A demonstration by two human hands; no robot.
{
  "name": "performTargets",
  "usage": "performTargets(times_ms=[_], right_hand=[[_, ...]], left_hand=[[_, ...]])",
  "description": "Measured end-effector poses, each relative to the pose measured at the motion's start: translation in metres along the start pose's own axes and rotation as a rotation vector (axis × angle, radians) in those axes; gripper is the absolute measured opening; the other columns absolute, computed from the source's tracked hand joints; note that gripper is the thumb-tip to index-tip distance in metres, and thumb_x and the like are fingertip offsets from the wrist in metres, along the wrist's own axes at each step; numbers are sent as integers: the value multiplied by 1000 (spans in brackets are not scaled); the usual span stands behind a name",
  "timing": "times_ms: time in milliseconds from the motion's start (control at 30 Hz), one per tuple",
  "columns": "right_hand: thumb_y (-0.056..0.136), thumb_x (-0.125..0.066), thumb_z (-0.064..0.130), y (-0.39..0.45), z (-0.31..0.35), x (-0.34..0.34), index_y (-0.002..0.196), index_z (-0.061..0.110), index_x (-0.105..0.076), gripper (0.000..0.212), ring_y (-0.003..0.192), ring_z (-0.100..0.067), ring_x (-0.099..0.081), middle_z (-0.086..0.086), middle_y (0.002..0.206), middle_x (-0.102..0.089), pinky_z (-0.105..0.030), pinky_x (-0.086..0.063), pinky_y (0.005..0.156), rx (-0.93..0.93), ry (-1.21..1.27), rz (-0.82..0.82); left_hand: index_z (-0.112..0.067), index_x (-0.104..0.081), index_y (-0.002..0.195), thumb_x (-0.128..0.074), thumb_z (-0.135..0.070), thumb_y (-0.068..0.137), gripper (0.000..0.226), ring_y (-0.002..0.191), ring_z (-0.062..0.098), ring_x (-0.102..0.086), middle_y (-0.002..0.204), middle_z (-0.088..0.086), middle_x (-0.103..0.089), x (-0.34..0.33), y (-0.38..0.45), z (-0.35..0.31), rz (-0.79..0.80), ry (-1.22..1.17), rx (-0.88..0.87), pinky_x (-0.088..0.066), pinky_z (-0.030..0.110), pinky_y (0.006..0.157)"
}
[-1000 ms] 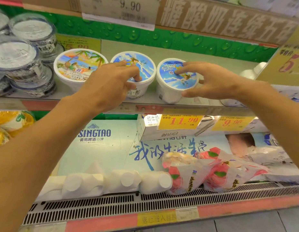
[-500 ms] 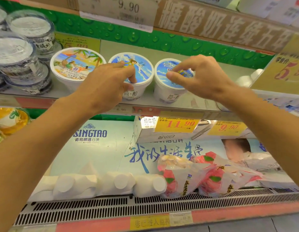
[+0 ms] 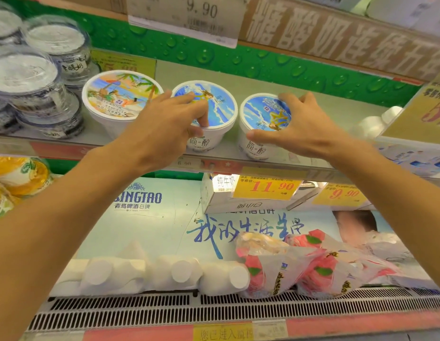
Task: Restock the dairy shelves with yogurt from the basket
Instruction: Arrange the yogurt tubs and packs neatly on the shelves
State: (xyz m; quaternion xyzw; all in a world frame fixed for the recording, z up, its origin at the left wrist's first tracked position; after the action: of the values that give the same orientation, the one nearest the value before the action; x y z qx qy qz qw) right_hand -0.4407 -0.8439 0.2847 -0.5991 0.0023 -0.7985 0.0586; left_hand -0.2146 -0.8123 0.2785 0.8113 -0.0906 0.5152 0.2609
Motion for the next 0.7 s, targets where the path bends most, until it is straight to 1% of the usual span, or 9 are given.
performTargets(times_ms=[100,333,400,433,500,533,600,633,700], right_hand=[[66,-67,80,0,2,1,152,21,-32,110,104,-17,-45,0,120,-31,-33,-40,102,-17,-15,6],[67,-67,78,-1,1,0,154,22,-31,109,104,-17,-45,-1,121,-34,-35,-41,102,16,-21,-3],[68,-67,77,0,2,0,155,23,-30,109,107,-19,-46,-3,126,-37,-36,-41,102,26,-23,2],[68,-67,78,0,2,0,155,23,-29,109,110,-21,-47,-5,130,-38,-36,-41,103,23,-25,9],[69,-65,79,0,2,-2,155,23,-28,110,118,-24,-48,-7,137,-39,-38,-40,104,18,-35,22],[69,-64,79,-1,3,-1,155,22,-28,109,121,-26,-48,-7,140,-41,-39,-40,105,27,-40,10],[70,-63,78,-6,11,4,151,19,-34,104,125,-26,-47,-7,142,-43,-39,-40,105,95,-21,-67],[72,-64,75,-10,18,8,149,18,-38,99,126,-25,-46,-6,143,-44,-37,-40,105,143,5,-115],[76,-69,66,-17,41,9,146,18,-42,89,128,-22,-45,-3,144,-45,-34,-39,105,250,64,-158]], left_hand=[[-13,-59,104,-66,-8,92,15,136,32,-44,132,11,-62,1,0,-5,23,-5,1,-27,48,113],[-17,-56,102,-66,-12,92,15,139,32,-43,134,11,-62,1,-6,-9,20,42,-25,-31,48,112],[-17,-55,103,-66,-11,92,16,137,33,-45,133,12,-62,1,-5,-11,23,43,-22,-31,50,114],[-17,-55,102,-66,-12,92,16,136,33,-46,134,12,-62,1,-4,-12,26,38,-16,-29,50,116],[-21,-53,106,-66,-16,93,19,140,28,-41,142,8,-56,3,-6,-10,27,12,6,-18,49,121],[-23,-53,112,-66,-20,93,23,144,24,-36,148,5,-50,5,-10,-7,12,-5,23,-12,49,123],[-28,-49,129,-69,-29,90,44,149,21,-25,158,1,-36,14,-25,8,-41,-1,90,-3,51,123],[-30,-46,136,-71,-31,88,54,150,21,-22,160,1,-31,21,-34,19,-75,19,140,-2,53,123],[-29,-44,142,-77,-32,82,69,150,25,-21,161,6,-29,33,-54,46,-128,58,265,-7,56,121]])
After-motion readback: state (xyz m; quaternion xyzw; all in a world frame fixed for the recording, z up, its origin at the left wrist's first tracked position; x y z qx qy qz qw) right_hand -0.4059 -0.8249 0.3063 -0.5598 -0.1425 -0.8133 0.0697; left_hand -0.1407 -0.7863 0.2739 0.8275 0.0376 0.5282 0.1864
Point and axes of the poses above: each hand's wrist, its own y-axis towards the middle knuckle, its own x-axis out of the back of the hand, z = x × y, the point moved 8 cm from there along y, towards the middle knuckle
